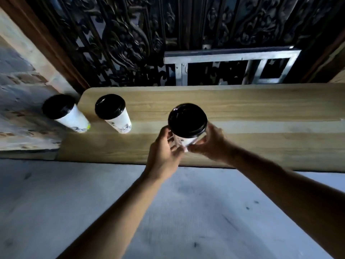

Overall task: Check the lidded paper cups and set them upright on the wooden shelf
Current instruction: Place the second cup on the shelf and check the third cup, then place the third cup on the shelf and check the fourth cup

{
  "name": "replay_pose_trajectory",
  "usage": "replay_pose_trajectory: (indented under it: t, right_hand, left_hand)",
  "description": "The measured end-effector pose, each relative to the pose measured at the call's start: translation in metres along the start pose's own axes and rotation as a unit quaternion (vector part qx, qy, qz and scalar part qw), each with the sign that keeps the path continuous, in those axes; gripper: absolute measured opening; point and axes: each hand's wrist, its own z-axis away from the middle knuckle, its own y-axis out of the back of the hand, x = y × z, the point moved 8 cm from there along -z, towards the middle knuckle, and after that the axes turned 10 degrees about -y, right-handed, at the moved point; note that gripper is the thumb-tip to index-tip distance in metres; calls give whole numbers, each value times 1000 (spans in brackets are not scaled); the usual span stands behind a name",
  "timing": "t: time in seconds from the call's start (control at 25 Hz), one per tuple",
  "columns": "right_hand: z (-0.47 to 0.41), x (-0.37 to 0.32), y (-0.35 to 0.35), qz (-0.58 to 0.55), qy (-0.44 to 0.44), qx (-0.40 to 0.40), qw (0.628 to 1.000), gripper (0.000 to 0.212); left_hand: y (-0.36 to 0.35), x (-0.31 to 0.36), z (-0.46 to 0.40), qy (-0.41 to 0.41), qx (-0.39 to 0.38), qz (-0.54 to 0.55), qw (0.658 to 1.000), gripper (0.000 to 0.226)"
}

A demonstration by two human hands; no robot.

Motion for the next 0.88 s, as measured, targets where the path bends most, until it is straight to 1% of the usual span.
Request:
replay_pose_trajectory:
  t: [0.08,0.16,0.24,0.32,0.36,0.44,0.48,0.56,0.68,0.76,0.8,0.88]
  right_hand:
    - [-38,4,-5,36,0,12,999,78]
    - [-65,10,-3,45,6,24,999,70]
    - [-80,16,0,50,14,35,998,72]
    - [-87,23,-1,67,17,37,997,76]
    - [-89,27,-2,70,14,35,997,74]
    - [-91,32,-3,69,9,42,997,69]
    - [-92,32,-4,70,7,46,996,68]
    - [-94,36,-7,78,-8,52,996,63]
    - [-100,40,-10,60,-22,53,997,58]
    - [-100,43,-11,65,-33,41,996,66]
    - [-97,44,-10,77,-41,32,996,75]
    - [-82,50,-3,108,-62,17,992,92]
  left_hand:
    - [1,-20,-39,-10,-3,-19,1000,61]
    - [-4,-33,-67,-14,-12,-15,1000,63]
    - [-10,-36,-82,-24,-13,-28,999,68]
    - [-16,-41,-91,-33,-20,-38,999,83]
    - [-18,-42,-92,-34,-25,-43,998,82]
    - [-21,-50,-95,-32,-30,-60,997,67]
    - [-22,-53,-98,-37,-30,-73,996,64]
    - [-23,-56,-102,-47,-30,-96,994,65]
    - [-24,-61,-107,-41,-19,-89,995,65]
    - [-25,-64,-106,-39,-22,-103,994,63]
    - [-24,-66,-103,-37,-25,-111,993,65]
    - [-16,-66,-93,-27,-15,-118,993,82]
